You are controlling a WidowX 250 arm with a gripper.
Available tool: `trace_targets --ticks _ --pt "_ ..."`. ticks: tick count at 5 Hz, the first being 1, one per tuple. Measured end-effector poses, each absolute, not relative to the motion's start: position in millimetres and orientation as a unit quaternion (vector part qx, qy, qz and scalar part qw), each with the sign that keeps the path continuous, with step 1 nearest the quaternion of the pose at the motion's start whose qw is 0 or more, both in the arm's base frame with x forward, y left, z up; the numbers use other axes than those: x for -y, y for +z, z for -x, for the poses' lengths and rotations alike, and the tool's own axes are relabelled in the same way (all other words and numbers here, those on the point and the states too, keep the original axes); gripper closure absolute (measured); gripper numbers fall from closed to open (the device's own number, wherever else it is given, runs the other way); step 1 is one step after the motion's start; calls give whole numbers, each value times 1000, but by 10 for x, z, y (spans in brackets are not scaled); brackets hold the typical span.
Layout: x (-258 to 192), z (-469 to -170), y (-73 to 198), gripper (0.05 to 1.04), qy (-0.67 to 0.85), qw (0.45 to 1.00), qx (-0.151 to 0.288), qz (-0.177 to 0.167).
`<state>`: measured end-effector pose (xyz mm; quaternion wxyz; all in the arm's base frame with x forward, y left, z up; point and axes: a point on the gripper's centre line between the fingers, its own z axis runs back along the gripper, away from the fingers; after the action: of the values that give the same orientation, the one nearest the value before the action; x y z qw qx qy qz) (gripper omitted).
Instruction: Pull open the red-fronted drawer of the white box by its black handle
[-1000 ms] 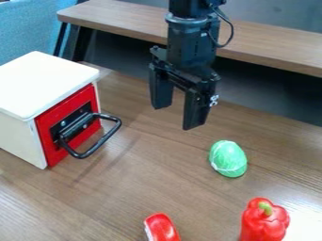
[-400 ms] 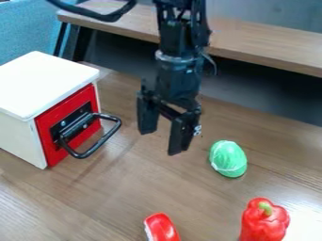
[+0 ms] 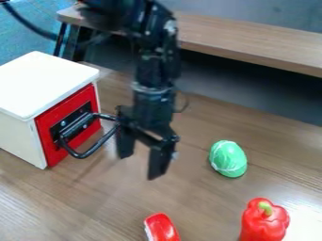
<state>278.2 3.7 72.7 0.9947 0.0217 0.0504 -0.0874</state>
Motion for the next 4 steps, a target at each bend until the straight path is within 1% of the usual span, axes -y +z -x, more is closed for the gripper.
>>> trace_targets --ticks 1,2,4 --pt "-147 -2768 668 84 -83 995 -45 -33" --pt "-380 -2789 747 84 -61 997 -20 -40" --pt "-493 -2854 836 84 -56 998 -10 -33"
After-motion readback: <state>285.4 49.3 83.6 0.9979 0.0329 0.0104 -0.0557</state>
